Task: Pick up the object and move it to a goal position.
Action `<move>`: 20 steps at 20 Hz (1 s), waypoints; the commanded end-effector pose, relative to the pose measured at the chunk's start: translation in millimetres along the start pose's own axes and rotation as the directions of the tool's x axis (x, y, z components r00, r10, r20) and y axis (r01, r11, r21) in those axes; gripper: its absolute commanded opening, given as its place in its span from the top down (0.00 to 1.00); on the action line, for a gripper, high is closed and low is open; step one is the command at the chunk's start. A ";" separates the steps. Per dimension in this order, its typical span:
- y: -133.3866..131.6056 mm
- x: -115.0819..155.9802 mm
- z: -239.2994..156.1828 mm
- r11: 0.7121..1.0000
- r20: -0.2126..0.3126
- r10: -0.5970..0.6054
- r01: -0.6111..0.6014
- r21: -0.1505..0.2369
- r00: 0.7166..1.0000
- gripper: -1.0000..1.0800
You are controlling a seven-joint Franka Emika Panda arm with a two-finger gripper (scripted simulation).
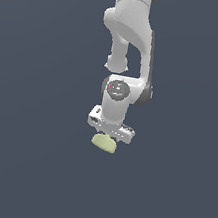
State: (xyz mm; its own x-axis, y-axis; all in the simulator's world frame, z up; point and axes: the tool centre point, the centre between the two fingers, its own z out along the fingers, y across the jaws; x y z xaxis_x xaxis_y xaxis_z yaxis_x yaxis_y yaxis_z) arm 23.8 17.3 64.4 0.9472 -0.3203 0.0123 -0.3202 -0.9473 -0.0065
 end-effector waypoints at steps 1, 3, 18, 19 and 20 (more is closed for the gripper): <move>9.3 -1.4 -11.5 1.000 0.000 0.000 0.000 0.000 1.000 1.00; 18.8 -3.3 -22.9 1.000 0.000 0.000 0.000 0.000 1.000 1.00; 127.4 -22.4 -157.0 1.000 0.008 -0.004 0.004 -0.001 1.000 1.00; 134.8 -23.5 -166.4 1.000 0.008 -0.004 0.004 -0.001 1.000 1.00; 142.4 -24.6 -175.9 1.000 0.008 -0.004 0.004 -0.001 1.000 1.00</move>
State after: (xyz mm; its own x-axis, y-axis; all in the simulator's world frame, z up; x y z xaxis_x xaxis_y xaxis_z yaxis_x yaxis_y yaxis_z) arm -41.3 -99.8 224.6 0.9483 -0.3172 0.0051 -0.3172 -0.9484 -0.0050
